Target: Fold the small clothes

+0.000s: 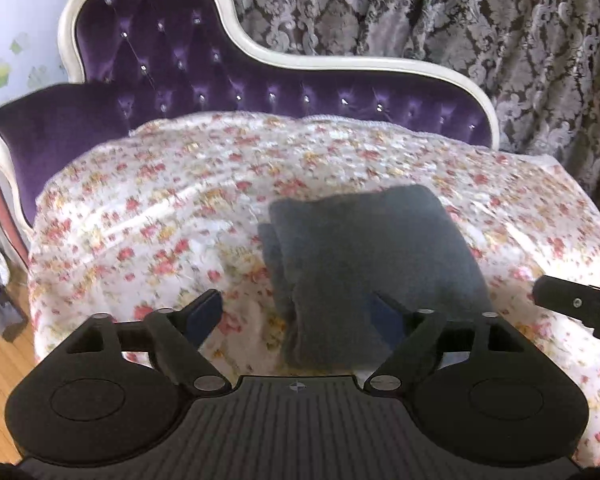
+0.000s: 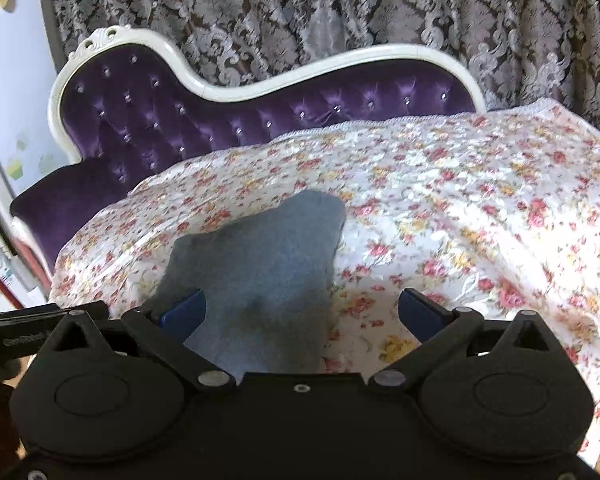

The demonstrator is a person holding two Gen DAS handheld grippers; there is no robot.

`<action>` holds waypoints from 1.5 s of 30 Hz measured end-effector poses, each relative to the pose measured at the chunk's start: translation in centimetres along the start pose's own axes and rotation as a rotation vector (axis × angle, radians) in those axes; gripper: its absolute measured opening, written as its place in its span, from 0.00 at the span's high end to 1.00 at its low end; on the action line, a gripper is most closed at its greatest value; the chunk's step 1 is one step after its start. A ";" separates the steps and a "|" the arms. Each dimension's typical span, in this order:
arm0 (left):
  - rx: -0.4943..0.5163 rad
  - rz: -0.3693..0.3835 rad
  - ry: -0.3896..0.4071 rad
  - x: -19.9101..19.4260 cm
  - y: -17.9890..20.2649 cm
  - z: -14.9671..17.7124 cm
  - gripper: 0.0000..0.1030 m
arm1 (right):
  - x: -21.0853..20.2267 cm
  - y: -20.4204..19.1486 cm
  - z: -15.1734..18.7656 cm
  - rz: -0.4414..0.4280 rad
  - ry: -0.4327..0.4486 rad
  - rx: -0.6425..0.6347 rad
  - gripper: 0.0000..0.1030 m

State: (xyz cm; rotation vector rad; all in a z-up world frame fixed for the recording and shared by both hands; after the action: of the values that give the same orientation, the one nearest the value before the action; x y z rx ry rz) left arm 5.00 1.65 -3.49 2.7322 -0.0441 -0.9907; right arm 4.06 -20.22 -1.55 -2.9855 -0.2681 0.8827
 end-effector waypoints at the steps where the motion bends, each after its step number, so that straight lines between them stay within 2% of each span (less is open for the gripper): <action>1: -0.005 0.006 -0.006 -0.1 0.2 0.3 0.09 | -0.1 -0.2 0.1 -0.010 0.003 -0.003 0.00; 2: -0.008 0.011 -0.012 -0.1 0.2 0.5 0.05 | -0.2 -0.4 0.2 -0.018 0.007 -0.008 0.00; 5: -0.013 0.034 -0.034 -0.1 0.6 1.1 0.00 | -0.2 -1.0 0.6 -0.007 -0.008 -0.035 0.00; 9: -0.005 0.042 -0.052 0.1 0.9 1.9 0.00 | -0.3 -1.5 0.9 0.008 -0.022 -0.061 0.00; 15: -0.054 0.035 -0.084 0.3 0.4 3.2 0.00 | -0.8 -1.7 1.2 0.014 -0.021 -0.060 0.00; 24: -0.035 -0.053 -0.094 -0.4 -0.5 3.9 0.00 | -1.3 -2.0 2.0 0.027 -0.047 -0.078 0.01; 33: -0.037 -0.045 -0.116 -0.8 -0.6 4.7 0.00 | -1.5 -2.1 2.6 0.025 -0.065 -0.082 0.01; 45: -0.033 -0.074 -0.117 -1.1 -0.8 4.9 0.00 | -1.5 -2.6 3.5 0.003 -0.087 -0.080 0.01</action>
State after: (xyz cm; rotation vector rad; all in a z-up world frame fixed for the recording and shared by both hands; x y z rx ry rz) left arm 0.95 1.51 -6.61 2.6611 0.0529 -1.1595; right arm 0.54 -18.02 -3.49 -3.0244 -0.3072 1.0286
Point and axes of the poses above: each gripper's, at about its wrist camera, not at the fingertips, and x roughly the way its jaws point, y to its right, z to its underside, the point moved 9 cm from there along x, roughly the way its jaws point, and after that the axes turned 13 degrees about -x, right-handed, at the moved point
